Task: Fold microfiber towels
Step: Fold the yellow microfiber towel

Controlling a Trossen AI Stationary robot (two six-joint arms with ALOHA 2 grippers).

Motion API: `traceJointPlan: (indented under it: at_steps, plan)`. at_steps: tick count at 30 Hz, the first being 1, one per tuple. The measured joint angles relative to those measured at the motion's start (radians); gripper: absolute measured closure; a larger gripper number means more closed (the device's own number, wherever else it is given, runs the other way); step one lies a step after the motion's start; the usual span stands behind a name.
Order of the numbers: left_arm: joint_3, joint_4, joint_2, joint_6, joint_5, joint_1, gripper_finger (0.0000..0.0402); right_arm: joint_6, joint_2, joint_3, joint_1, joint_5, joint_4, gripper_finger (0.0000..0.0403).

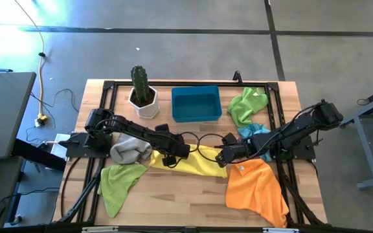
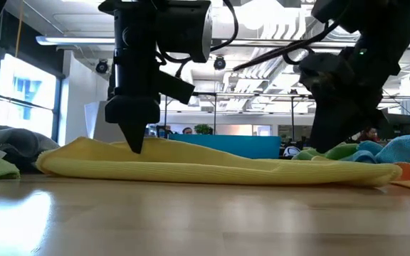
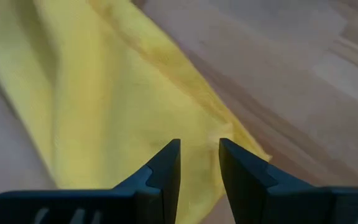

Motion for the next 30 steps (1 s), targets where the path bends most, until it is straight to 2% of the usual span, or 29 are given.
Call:
traceJointPlan:
  at_steps: [14,22,26,30]
  plan:
    - [0.0,0.006,0.0,0.0,0.001,0.0,0.0396,0.001,0.001,0.0,-0.025,-0.017,-0.006,0.03]
    - [0.001,0.022,0.0,0.0,0.001,0.0,0.0396,0.029,0.086,0.0,-0.025,-0.084,0.046,0.0301]
    - [0.001,0.021,0.0,0.0,0.001,0.0,0.0396,0.031,0.113,0.0,-0.025,-0.086,0.078,0.0327]
    - [0.001,0.02,0.0,0.0,0.001,0.0,0.0396,0.052,0.117,0.0,-0.024,-0.089,0.072,0.0384]
